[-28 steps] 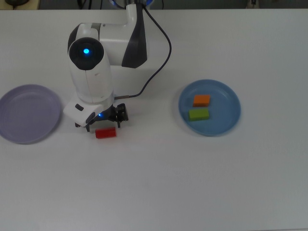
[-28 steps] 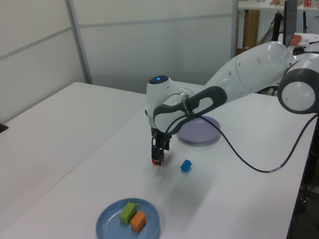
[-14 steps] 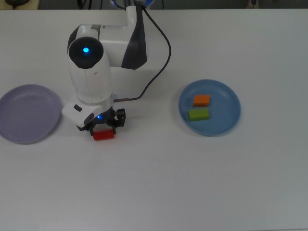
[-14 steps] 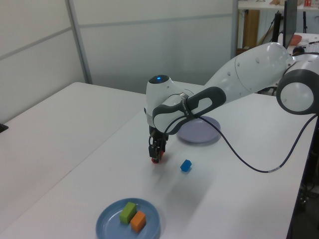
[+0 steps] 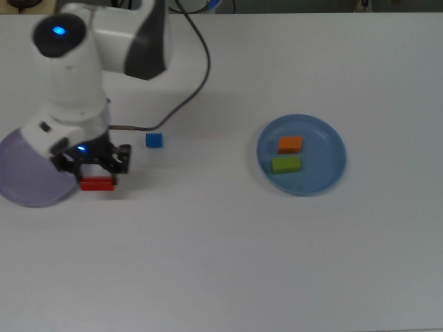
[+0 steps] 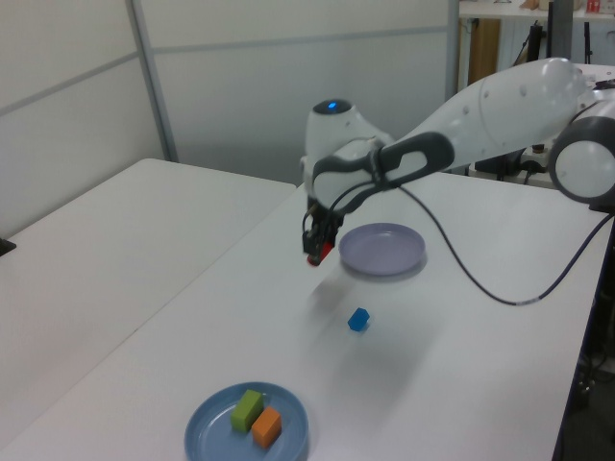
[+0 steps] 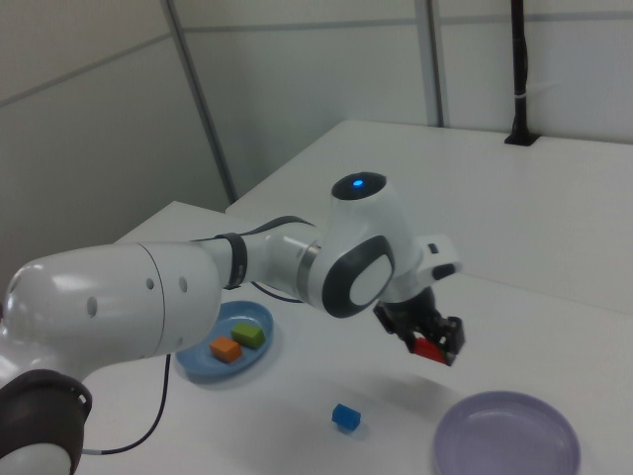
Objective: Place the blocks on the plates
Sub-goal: 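Carry the red block to the lavender plate and release it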
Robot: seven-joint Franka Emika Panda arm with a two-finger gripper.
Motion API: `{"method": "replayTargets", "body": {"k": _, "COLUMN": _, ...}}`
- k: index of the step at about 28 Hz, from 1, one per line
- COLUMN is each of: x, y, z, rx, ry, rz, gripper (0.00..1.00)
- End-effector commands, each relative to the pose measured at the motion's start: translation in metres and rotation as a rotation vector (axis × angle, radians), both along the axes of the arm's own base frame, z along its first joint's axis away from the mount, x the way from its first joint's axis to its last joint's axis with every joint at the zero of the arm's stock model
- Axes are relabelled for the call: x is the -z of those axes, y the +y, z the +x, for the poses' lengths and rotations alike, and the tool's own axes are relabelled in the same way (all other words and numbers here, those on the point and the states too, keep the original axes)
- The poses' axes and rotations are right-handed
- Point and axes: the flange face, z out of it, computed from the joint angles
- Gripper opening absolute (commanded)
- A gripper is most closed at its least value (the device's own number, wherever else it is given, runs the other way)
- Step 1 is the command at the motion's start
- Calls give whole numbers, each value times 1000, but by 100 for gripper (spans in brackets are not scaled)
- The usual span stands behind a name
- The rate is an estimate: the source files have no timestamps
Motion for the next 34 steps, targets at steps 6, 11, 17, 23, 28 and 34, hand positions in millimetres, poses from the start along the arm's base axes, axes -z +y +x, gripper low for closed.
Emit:
{"method": "replayTargets", "body": {"k": 6, "x": 17, "y": -79, "z": -22, "rx": 37, "ry": 43, "rz": 9, "gripper": 33}}
{"method": "replayTargets", "body": {"k": 11, "x": 36, "y": -110, "z": -26, "rx": 71, "ry": 43, "rz": 2, "gripper": 33}}
{"method": "replayTargets", "body": {"k": 17, "x": 45, "y": -121, "z": -23, "rx": 91, "ry": -2, "rz": 2, "gripper": 34}}
{"method": "replayTargets", "body": {"k": 23, "x": 45, "y": -131, "z": -26, "rx": 100, "ry": -4, "rz": -1, "gripper": 62}}
{"method": "replayTargets", "body": {"k": 28, "x": 47, "y": -126, "z": -24, "rx": 89, "ry": 1, "rz": -7, "gripper": 100}}
{"method": "replayTargets", "body": {"k": 34, "x": 44, "y": -124, "z": -24, "rx": 84, "ry": 0, "rz": -11, "gripper": 100}}
